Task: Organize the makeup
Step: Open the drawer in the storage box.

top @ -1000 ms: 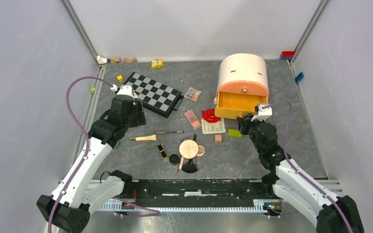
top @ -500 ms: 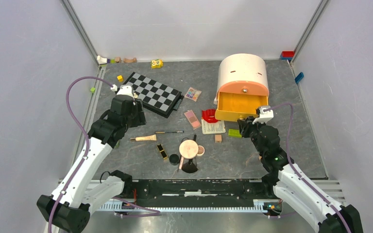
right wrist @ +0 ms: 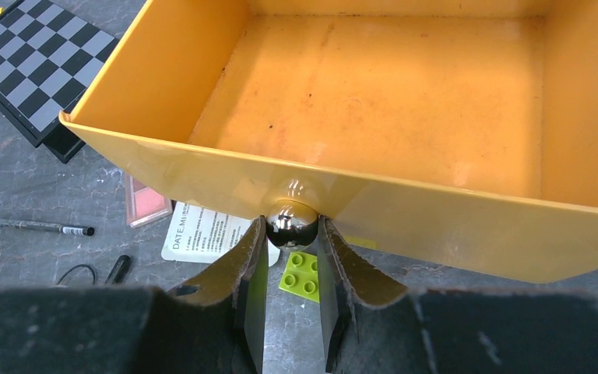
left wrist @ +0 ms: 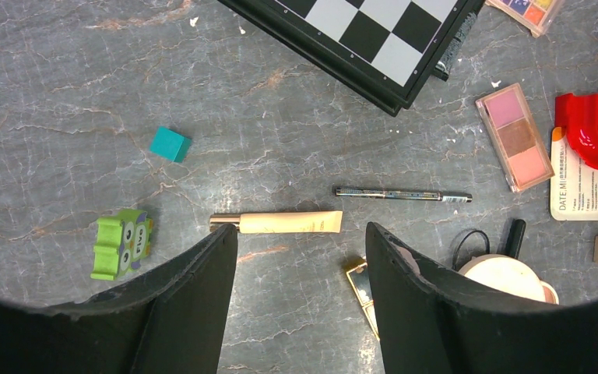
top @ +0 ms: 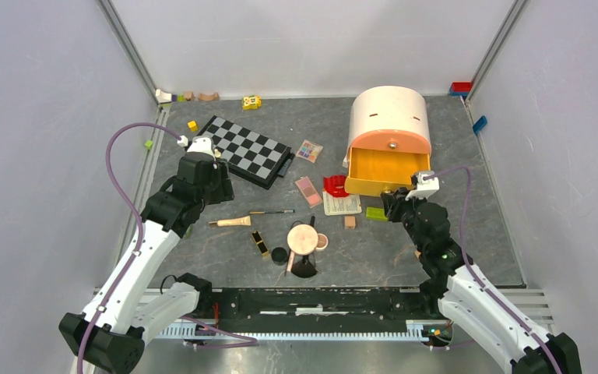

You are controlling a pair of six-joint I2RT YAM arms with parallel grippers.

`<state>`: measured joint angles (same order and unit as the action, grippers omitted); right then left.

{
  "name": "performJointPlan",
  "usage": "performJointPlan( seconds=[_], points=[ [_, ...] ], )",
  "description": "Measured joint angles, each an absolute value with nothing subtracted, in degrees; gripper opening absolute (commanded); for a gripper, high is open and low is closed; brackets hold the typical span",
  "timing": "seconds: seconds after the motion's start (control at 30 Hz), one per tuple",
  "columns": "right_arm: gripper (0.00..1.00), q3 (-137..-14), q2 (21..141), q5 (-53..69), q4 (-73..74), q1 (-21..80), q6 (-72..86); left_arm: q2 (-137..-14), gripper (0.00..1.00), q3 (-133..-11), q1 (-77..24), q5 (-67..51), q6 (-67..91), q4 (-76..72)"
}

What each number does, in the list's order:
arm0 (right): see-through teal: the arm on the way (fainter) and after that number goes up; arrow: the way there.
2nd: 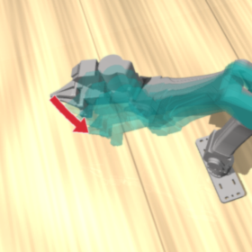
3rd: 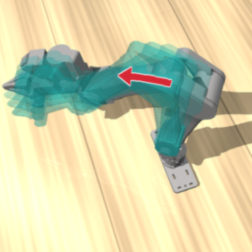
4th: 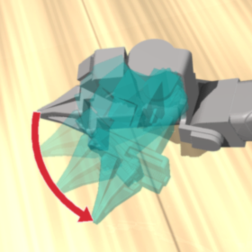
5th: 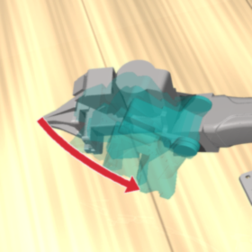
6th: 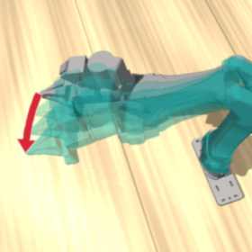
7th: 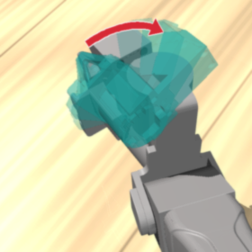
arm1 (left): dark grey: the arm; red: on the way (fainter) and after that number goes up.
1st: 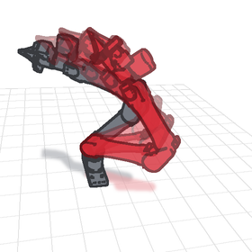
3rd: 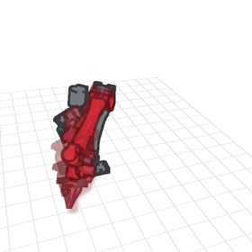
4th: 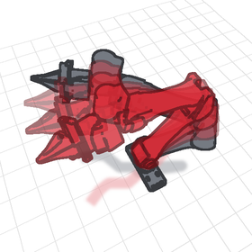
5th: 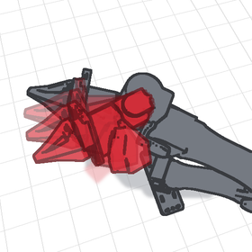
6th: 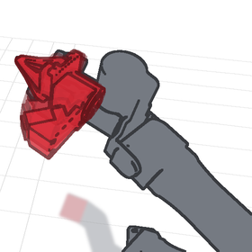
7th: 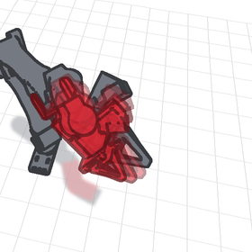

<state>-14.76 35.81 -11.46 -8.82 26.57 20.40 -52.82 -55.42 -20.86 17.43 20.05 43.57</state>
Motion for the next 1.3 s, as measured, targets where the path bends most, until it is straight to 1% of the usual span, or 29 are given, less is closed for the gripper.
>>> performJointPlan(
  seconds=[0.13, 0.63, 0.8, 0.9, 0.97, 1.03, 1.13, 1.17, 1.23, 1.3],
  points=[
    [0.13, -14.8, 35.0, -11.1, -8.0, 26.6, 20.4, -52.8, 0.68, -55.4, -20.9, 17.4, 20.1, 43.6],
    [0.13, -14.8, 33.4, -8.4, -6.3, 26.6, 20.4, -52.8, 0.68, -55.4, -20.9, 17.4, 20.1, 43.6],
    [0.17, -14.8, 32.1, -8.5, -5.0, 26.6, 20.4, -52.8, 0.68, -55.4, -20.9, 17.4, 20.1, 43.6],
    [0.23, -14.8, 31.9, -8.6, -4.4, 26.6, 20.4, -52.8, 0.68, -55.4, -20.9, 17.4, 20.1, 43.6],
    [0.23, -14.8, 31.7, -8.6, -4.3, 26.6, 20.4, -52.8, 0.68, -55.4, -20.9, 17.4, 20.1, 43.6],
    [0.27, -14.8, 31.5, -8.4, -4.1, 26.6, 20.4, -52.8, 0.68, -55.4, -20.9, 17.4, 20.1, 43.6],
    [0.28, -14.8, 31.3, -8.0, -3.8, 26.6, 20.2, -52.8, 0.68, -55.4, -20.9, 17.4, 20.1, 43.6],
    [0.28, -14.8, 31.3, -7.9, -3.7, 26.6, 20.2, -52.8, 0.68, -55.4, -20.9, 17.4, 20.1, 43.6],
    [0.19, -14.8, 31.2, -7.8, -3.6, 26.6, 20.1, -52.8, 0.68, -55.4, -20.9, 17.4, 20.1, 43.6],
    [0.14, -14.9, 31.2, -7.7, -3.3, 26.6, 20.1, -52.8, 0.68, -55.4, -20.9, 17.4, 20.1, 43.6]
  ],
)
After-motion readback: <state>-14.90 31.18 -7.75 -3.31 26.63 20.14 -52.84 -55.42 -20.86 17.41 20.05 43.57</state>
